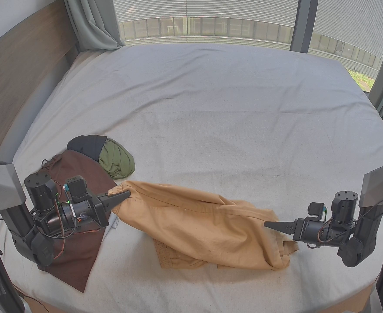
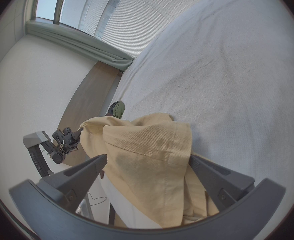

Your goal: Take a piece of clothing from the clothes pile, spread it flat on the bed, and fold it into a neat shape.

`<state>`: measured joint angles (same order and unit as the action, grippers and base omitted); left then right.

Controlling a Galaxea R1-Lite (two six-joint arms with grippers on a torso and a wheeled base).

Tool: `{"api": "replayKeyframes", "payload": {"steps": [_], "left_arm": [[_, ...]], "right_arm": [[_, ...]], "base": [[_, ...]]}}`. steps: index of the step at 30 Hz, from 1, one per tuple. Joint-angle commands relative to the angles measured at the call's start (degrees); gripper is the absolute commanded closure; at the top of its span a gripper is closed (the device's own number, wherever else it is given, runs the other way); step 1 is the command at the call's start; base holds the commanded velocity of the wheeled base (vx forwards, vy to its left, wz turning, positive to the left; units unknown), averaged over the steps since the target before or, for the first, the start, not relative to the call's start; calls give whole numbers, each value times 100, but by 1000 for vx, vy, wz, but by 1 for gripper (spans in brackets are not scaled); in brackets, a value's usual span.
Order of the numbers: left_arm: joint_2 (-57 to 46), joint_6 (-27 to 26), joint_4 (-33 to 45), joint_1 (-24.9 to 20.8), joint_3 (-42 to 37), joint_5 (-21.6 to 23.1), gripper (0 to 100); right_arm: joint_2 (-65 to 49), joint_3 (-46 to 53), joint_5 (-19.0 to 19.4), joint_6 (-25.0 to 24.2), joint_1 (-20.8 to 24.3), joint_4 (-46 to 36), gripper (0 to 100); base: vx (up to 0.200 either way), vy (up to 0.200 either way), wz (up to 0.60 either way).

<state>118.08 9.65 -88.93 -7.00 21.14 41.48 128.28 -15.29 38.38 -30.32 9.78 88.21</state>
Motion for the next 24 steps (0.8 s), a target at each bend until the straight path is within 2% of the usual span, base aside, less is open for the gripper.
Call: {"api": "replayKeyframes", "payload": {"steps": [1,9,17,24], "left_arm": [[-4,1,-1,5,13,0,100],[-4,1,-1,14,39,0,100],[-4,1,-1,5,39,0,100],[5,1,-1,-3,39,0,100]], "right_arm": [[-49,-53,21,-159,51,12,0],[-365,87,82,-159,51,3,0],[-998,272,425,-211,42,3,0],[-1007,412,715,-211,15,3,0]], "base": [[0,0,0],[0,0,0],[0,0,0],[0,0,0]]}}
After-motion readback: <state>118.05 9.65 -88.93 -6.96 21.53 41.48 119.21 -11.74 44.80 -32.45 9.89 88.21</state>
